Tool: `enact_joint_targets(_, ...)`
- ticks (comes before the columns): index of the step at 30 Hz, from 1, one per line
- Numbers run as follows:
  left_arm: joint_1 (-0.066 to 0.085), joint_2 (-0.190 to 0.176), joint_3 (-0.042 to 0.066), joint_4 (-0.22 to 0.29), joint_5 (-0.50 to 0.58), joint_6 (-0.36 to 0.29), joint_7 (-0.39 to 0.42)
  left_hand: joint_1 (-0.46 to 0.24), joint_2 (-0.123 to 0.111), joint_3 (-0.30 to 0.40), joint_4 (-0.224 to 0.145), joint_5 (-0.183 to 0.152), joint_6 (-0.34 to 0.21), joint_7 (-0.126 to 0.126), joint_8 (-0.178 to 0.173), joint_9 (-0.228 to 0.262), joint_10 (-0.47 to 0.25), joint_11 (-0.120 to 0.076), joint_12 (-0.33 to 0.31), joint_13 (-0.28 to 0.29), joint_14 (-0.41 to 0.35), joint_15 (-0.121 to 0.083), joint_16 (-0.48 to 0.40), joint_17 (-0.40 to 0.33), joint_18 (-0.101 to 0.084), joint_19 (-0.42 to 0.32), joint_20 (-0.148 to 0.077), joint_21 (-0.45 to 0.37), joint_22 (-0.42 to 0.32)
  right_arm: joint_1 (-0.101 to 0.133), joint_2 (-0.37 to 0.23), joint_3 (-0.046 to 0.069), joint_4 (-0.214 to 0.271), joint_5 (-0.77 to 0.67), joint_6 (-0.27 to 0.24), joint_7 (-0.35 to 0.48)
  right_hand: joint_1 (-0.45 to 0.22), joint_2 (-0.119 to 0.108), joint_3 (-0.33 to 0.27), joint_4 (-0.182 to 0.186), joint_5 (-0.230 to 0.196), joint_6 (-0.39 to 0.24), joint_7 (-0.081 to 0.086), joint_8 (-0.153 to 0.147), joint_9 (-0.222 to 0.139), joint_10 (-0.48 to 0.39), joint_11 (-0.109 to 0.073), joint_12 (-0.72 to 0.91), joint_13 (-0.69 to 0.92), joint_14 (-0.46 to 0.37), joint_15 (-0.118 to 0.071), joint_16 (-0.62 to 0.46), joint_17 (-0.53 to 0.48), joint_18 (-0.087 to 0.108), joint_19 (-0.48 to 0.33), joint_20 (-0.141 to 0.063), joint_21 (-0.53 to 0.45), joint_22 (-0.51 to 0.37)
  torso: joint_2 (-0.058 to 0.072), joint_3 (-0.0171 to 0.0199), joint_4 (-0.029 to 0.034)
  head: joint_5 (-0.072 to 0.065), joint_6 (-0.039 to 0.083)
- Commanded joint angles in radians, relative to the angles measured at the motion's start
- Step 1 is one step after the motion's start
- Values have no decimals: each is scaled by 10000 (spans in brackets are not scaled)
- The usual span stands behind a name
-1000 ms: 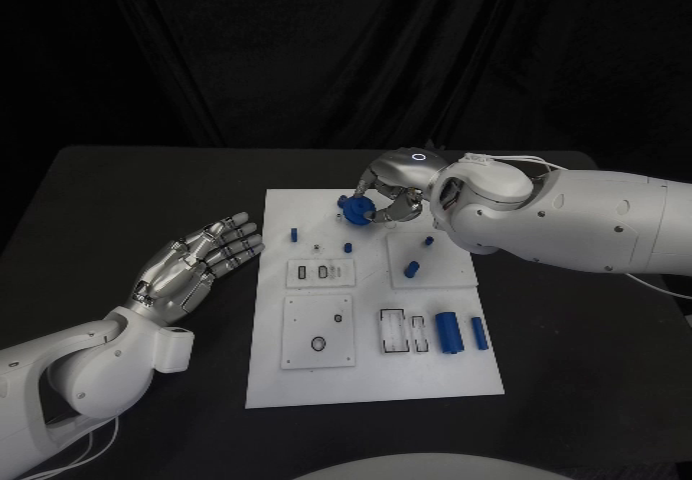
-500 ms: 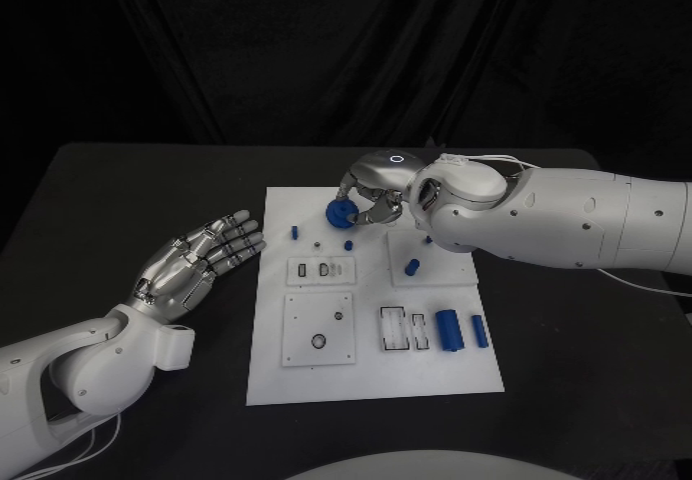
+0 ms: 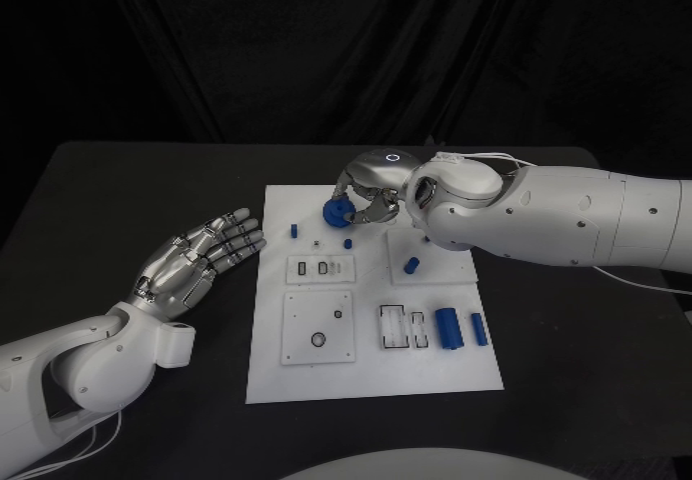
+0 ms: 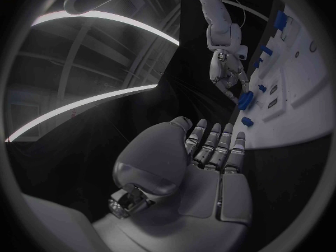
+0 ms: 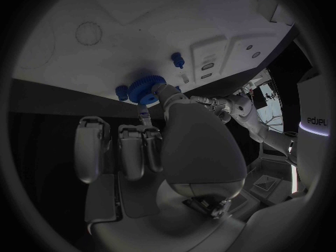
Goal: Assemble the parts on the task board
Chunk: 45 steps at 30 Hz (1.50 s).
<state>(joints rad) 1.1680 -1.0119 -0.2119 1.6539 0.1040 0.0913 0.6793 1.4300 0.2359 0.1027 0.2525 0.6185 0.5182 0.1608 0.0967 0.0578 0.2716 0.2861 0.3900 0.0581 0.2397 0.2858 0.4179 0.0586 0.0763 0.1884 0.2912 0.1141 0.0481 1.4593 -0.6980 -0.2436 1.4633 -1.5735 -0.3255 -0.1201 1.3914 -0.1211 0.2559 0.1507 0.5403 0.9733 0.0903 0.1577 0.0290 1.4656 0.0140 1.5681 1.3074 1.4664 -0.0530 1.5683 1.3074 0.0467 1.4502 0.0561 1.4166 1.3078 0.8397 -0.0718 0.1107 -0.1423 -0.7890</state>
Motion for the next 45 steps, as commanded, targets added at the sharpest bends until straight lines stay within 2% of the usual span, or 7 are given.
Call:
enact_joint_targets(1, -12, 37, 3, -8, 4, 216, 1568, -97, -11, 59, -19, 55, -29, 270, 19, 2, -10, 52, 58, 10, 36, 36, 60, 9, -53, 40, 3, 47, -7, -58, 7, -18, -14, -60, 350, -127, -33, 34, 207, -5, -91, -562, 181, 628, 3407, 1052, 96, 27, 2634, 985, 107, -96, 2452, 81, -97, 102, -164, 1193, -6, 1, -1, -11, -14)
enact_joint_targets(4, -13, 54, 3, -22, 4, 229, 1563, -97, -11, 59, -19, 55, -29, 270, 19, 2, -10, 52, 58, 10, 36, 36, 60, 9, -53, 40, 3, 47, -7, -59, 24, -18, -34, -60, 447, -203, -51, -69, 441, -44, -93, -1083, 260, 80, 3093, 1052, 83, 27, 2634, 961, 98, -146, 2384, 112, -162, 114, -280, 1129, -8, 0, 3, -16, -20)
enact_joint_targets(9, -13, 74, 3, -38, 4, 245, 1560, -109, -13, 85, -16, 54, -32, 273, 19, 2, -16, 55, 55, 9, 36, 35, 66, 9, -53, 34, 4, 44, -9, -60, 38, -18, -56, -60, 647, -358, -51, -167, 735, -147, -105, -1546, 316, -436, 2706, 775, 111, -121, 2413, 870, 120, -334, 2129, 189, -353, 132, -586, 931, -5, 0, -2, -2, -33)
enact_joint_targets(18, -15, 58, 3, -35, 4, 253, 1546, -116, -13, 103, -15, 54, -38, 276, 17, 1, -16, 56, 59, 9, 37, 35, 73, 10, -53, 31, 4, 43, -10, -73, -7, -18, -63, -60, 785, -496, -52, -206, 925, -309, -330, -1944, 292, -810, 2346, 481, 103, -298, 2177, 790, 127, -501, 1928, 266, -537, 144, -911, 737, -9, 2, -8, 26, -17)
enact_joint_targets(32, -18, 79, 3, -65, 4, 272, 1531, -127, -26, 127, -17, 48, -36, 281, 18, 2, -17, 59, 64, 9, 36, 34, 82, 10, -53, 31, 4, 43, -10, -92, -41, -18, -37, -60, 983, -546, -65, -162, 967, -404, -761, -1937, 255, -836, 2211, 446, 71, -323, 2149, 767, 98, -556, 1872, 281, -568, 118, -1011, 700, -14, -5, 6, 0, -22)
enact_joint_targets(39, -20, 69, 3, -67, 4, 277, 1526, -127, -26, 127, -17, 48, -36, 281, 18, 2, -17, 59, 64, 9, 36, 34, 82, 10, -53, 31, 4, 43, -10, -94, -148, -18, -78, -60, 1108, -603, -254, -55, 991, -374, -861, -1044, 377, -485, 2203, 476, 180, -306, 2175, 775, 172, -557, 1887, 276, -549, 165, -1071, 708, -5, 3, 4, 26, -12)
enact_joint_targets(45, -22, 54, 3, -65, 4, 280, 1524, -127, -26, 127, -17, 48, -36, 281, 18, 2, -17, 59, 64, 9, 36, 34, 82, 10, -53, 31, 4, 43, -10, -107, -334, -19, -39, -60, 1024, -578, -306, 22, 970, -410, -923, -296, 314, -182, 2297, 508, 227, -285, 2203, 780, 220, -554, 1899, 273, -519, 215, -1075, 739, -3, 1, 3, 39, -11)
